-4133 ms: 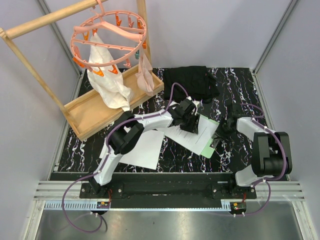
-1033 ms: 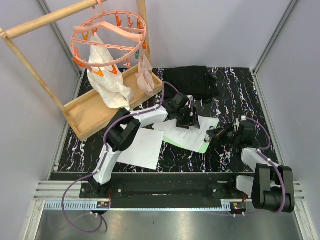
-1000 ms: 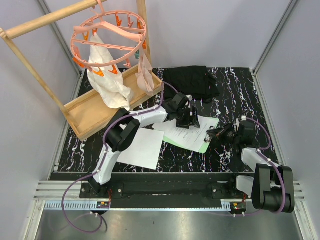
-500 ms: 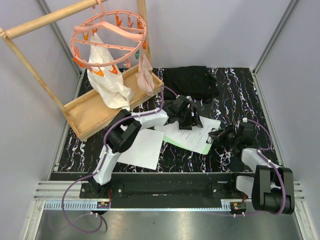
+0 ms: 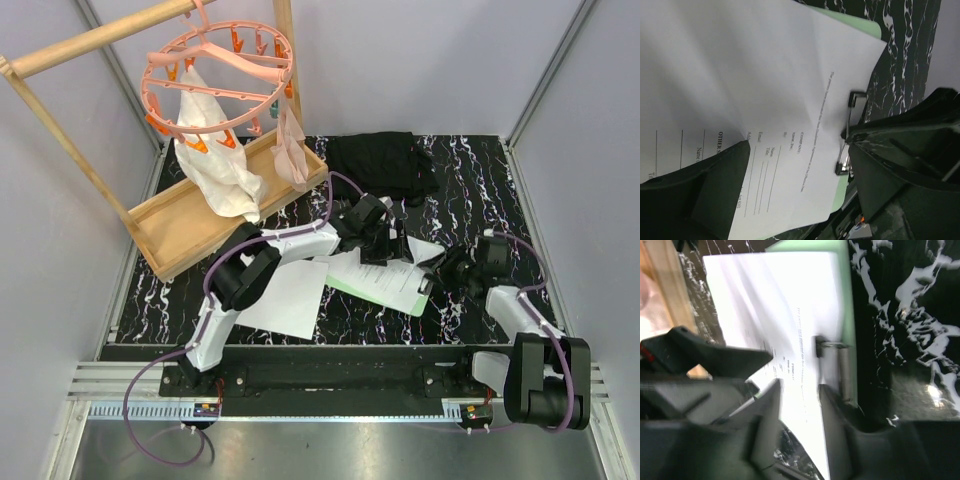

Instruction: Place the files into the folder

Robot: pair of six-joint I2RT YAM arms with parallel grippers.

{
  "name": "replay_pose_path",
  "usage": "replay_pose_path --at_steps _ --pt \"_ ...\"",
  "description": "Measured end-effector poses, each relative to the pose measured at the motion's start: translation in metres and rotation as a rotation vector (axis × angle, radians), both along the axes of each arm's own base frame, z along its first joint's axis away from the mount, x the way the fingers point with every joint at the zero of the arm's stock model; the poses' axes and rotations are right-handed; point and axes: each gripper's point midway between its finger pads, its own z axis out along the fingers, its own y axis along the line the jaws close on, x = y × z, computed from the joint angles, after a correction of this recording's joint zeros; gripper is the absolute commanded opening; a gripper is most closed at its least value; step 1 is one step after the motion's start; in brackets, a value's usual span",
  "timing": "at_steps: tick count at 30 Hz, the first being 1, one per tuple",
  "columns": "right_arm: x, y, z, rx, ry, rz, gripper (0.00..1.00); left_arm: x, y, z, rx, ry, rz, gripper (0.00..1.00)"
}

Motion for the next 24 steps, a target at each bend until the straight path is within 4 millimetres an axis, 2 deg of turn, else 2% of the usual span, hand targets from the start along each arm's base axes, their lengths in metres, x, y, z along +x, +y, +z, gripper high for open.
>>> replay_pose_path --at_steps 4,9,12,15,18,21,24 --pt "0.006 -0.010 0.022 -0.079 0.005 -0.001 0.61 -0.015 0.002 0.013 0.027 -0.030 -0.062 0.95" --pt "0.010 -0.030 0.051 -0.211 -0.003 -0.025 0.69 -0.021 -0.005 0.044 0.018 -0.093 -0.132 0.99" --pt "0.005 -0.039 0.055 -0.277 0.016 -0.031 0.69 -0.025 -0.003 0.065 0.008 -0.137 -0.163 0.99" --pt "-0.003 -0.038 0.050 -0.307 0.042 0.000 0.69 -0.033 0.007 0.091 0.002 -0.203 -0.194 0.99" --pt "-0.008 -0.022 0.046 -0.325 0.048 0.067 0.69 -0.041 0.032 0.116 0.018 -0.293 -0.192 0.99" --pt "-0.014 0.014 0.039 -0.328 0.045 0.194 0.65 -0.051 0.073 0.138 0.048 -0.379 -0.159 0.99" --pt "-0.018 0.050 0.027 -0.336 0.062 0.308 0.52 -0.052 0.118 0.149 0.077 -0.428 -0.087 0.99"
